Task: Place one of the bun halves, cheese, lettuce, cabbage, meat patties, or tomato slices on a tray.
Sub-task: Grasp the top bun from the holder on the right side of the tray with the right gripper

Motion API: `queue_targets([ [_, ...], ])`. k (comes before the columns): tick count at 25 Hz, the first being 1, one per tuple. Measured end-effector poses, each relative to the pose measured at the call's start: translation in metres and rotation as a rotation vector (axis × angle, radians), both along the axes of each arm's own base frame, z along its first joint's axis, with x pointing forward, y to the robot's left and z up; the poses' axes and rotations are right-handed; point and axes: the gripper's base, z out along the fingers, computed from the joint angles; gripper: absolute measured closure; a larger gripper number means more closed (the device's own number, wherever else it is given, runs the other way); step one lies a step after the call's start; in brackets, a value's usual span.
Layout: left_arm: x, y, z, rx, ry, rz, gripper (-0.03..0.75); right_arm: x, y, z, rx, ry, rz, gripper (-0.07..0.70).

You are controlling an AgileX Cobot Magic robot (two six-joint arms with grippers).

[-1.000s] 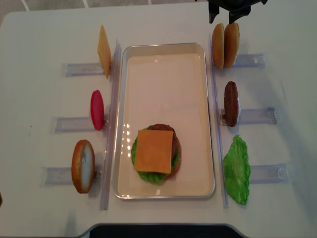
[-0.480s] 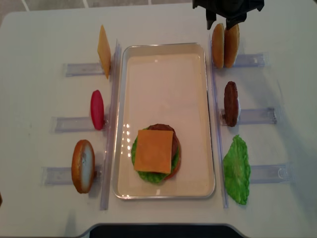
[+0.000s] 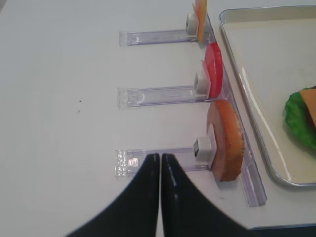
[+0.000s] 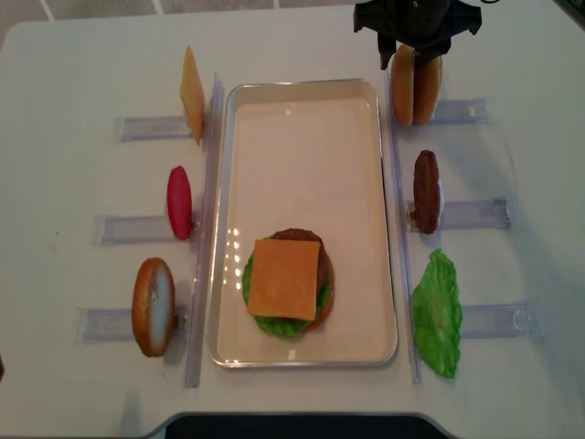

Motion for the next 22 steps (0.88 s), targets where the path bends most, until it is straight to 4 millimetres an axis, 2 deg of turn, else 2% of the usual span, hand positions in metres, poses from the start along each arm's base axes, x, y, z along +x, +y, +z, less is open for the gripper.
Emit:
queue_targets([
  [15,0.000,0.000,0.000,0.000,0.000,0.000,0.722,0.004,0.001,-0.013,-0.012,0.011,0.006,0.226],
  [22,0.000,0.000,0.000,0.000,0.000,0.000,0.722,0.005,-0.002,-0.013,-0.051,-0.005,0.016,0.358],
])
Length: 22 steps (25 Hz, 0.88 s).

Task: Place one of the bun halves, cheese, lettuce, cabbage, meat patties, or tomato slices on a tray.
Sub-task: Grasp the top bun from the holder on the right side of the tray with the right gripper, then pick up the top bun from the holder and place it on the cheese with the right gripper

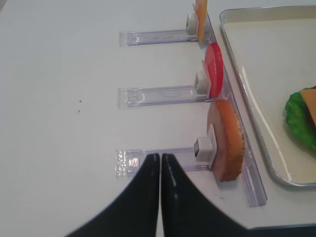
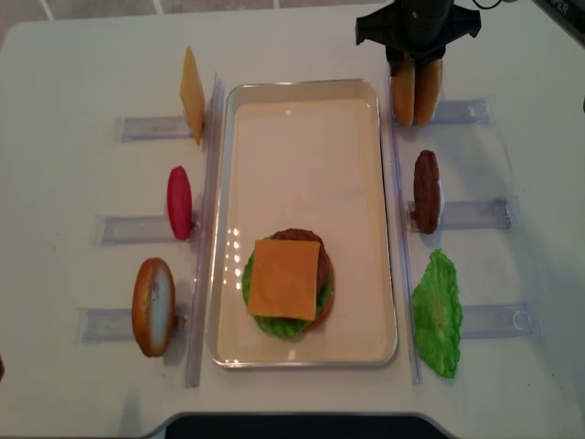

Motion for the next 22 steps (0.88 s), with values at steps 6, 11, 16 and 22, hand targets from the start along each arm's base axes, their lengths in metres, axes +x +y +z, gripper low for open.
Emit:
queue_targets([
  [6,0.000,0.000,0.000,0.000,0.000,0.000,0.722,0.000,0.000,0.000,0.000,-0.001,0.001,0.381],
  [11,0.000,0.000,0.000,0.000,0.000,0.000,0.722,0.000,0.000,0.000,0.000,-0.001,0.001,0.381],
  [16,0.000,0.000,0.000,0.000,0.000,0.000,0.722,-0.001,0.000,0.004,-0.003,0.015,-0.001,0.381],
  [22,0.000,0.000,0.000,0.000,0.000,0.000,0.722,0.000,0.001,0.025,-0.001,0.023,-0.004,0.381],
])
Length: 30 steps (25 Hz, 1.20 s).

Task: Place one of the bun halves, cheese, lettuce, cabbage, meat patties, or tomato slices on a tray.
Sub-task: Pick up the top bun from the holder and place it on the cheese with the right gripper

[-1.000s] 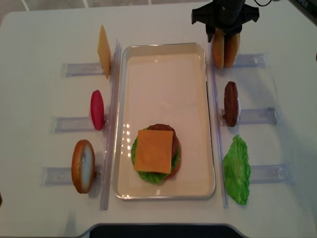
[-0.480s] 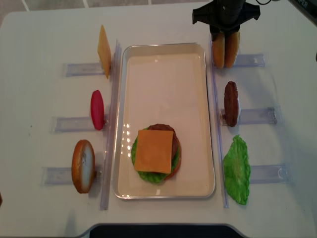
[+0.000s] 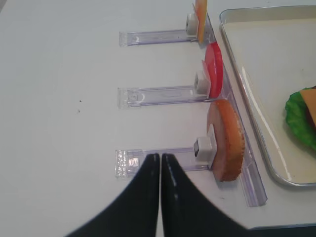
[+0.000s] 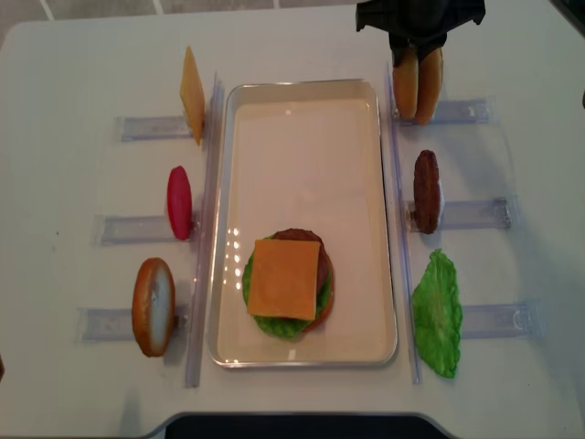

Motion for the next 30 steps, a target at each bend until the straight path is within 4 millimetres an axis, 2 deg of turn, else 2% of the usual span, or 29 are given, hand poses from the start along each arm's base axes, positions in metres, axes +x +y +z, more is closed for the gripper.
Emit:
queue_targets([
  [11,0.000,0.000,0.000,0.000,0.000,0.000,0.722,0.001,0.003,0.027,0.048,-0.051,0.000,0.386],
  [30,0.000,0.000,0.000,0.000,0.000,0.000,0.722,-0.025,0.002,0.089,0.193,-0.136,0.026,0.392],
])
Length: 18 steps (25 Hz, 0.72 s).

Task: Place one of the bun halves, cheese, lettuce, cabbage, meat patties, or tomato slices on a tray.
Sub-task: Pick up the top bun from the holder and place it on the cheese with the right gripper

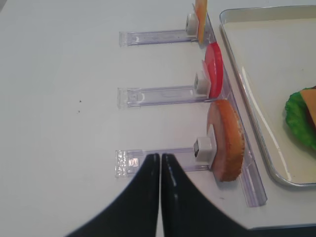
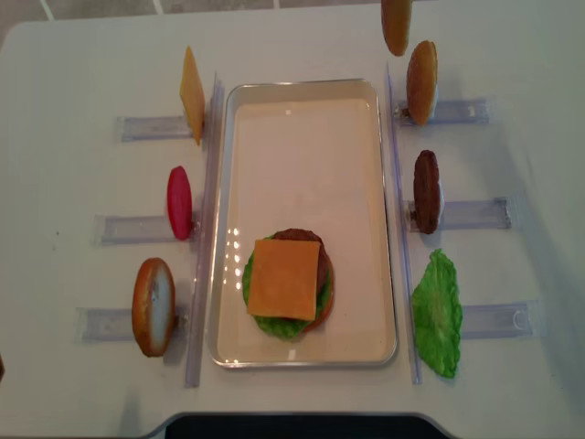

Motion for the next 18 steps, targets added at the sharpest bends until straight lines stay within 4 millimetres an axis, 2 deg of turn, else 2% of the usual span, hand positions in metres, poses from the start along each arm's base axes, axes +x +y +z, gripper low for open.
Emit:
queue_targets([
  [8,0.000,0.000,0.000,0.000,0.000,0.000,0.722,-0.037,0.000,0.014,0.037,0.030,0.069,0.398],
  [15,0.000,0.000,0.000,0.000,0.000,0.000,0.722,-0.075,-0.017,0.045,0.048,-0.021,0.091,0.398],
  [18,0.000,0.000,0.000,0.000,0.000,0.000,0.722,-0.099,-0.026,0.053,0.060,-0.025,0.096,0.398],
])
